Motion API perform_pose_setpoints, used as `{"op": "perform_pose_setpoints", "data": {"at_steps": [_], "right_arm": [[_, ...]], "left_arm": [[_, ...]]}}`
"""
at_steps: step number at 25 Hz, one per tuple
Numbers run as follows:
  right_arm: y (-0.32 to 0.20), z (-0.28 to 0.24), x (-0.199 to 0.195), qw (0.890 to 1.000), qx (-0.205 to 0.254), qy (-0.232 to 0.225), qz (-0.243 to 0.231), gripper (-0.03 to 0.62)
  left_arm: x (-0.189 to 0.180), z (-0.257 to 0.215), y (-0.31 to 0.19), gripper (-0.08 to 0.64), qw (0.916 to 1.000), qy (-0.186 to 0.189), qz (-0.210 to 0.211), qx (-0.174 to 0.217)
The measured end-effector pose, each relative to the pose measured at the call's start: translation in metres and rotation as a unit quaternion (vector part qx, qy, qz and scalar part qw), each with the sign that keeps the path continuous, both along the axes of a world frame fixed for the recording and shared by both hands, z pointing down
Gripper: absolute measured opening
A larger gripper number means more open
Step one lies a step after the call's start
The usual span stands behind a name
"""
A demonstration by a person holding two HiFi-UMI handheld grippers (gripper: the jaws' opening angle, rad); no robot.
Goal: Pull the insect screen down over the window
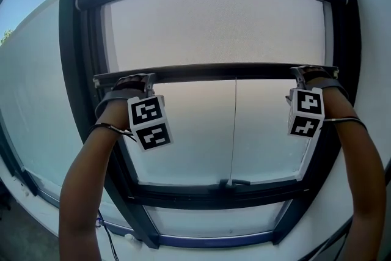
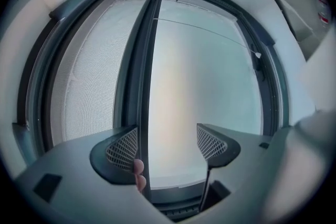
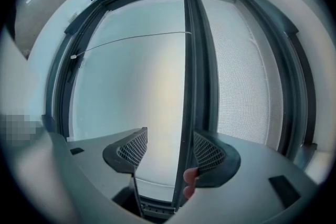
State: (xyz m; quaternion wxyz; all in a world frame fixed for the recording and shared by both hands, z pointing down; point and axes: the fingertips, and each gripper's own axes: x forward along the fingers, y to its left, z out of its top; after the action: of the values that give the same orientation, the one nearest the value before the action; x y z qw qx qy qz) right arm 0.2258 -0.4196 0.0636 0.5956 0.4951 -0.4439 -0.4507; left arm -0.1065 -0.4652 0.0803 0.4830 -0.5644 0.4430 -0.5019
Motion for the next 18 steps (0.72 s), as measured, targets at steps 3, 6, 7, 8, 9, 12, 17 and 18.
{"op": "perform_pose_setpoints", "data": {"at_steps": [3,6,7,8,9,12,17,18], "right_arm": [[-0.001,0.013,-0.001,1.000,-0.011,0.002,-0.002,0.273],[-0.004,0.021,-0.004,1.000,-0.010,0.005,-0.005,0.273],[-0.004,0.024,-0.004,1.000,-0.010,0.002,-0.005,0.273],[-0.003,0.028,-0.005,1.000,-0.011,-0.002,-0.006,0.273],[-0.003,0.031,-0.005,1.000,-0.012,-0.006,-0.006,0.273],[-0.001,0.038,-0.006,1.000,-0.020,-0.021,-0.010,0.273],[0.004,0.040,-0.006,0.999,-0.029,-0.028,-0.002,0.273],[0.004,0.041,-0.007,0.999,-0.028,-0.027,-0.001,0.273]], "left_arm": [[-0.001,0.014,-0.001,0.341,0.9999,-0.003,0.001,-0.011],[-0.005,0.024,-0.004,0.341,0.9998,-0.007,0.000,-0.020],[-0.005,0.027,-0.003,0.341,0.9997,-0.008,-0.001,-0.022],[-0.006,0.030,-0.002,0.341,0.9997,-0.009,-0.001,-0.024],[-0.006,0.033,-0.002,0.341,0.9996,-0.009,0.000,-0.026],[-0.006,0.038,0.001,0.341,0.9996,-0.010,0.000,-0.026],[-0.005,0.041,0.005,0.341,0.9996,-0.006,0.003,-0.029],[-0.006,0.042,0.005,0.341,0.9996,-0.006,0.002,-0.029]]}}
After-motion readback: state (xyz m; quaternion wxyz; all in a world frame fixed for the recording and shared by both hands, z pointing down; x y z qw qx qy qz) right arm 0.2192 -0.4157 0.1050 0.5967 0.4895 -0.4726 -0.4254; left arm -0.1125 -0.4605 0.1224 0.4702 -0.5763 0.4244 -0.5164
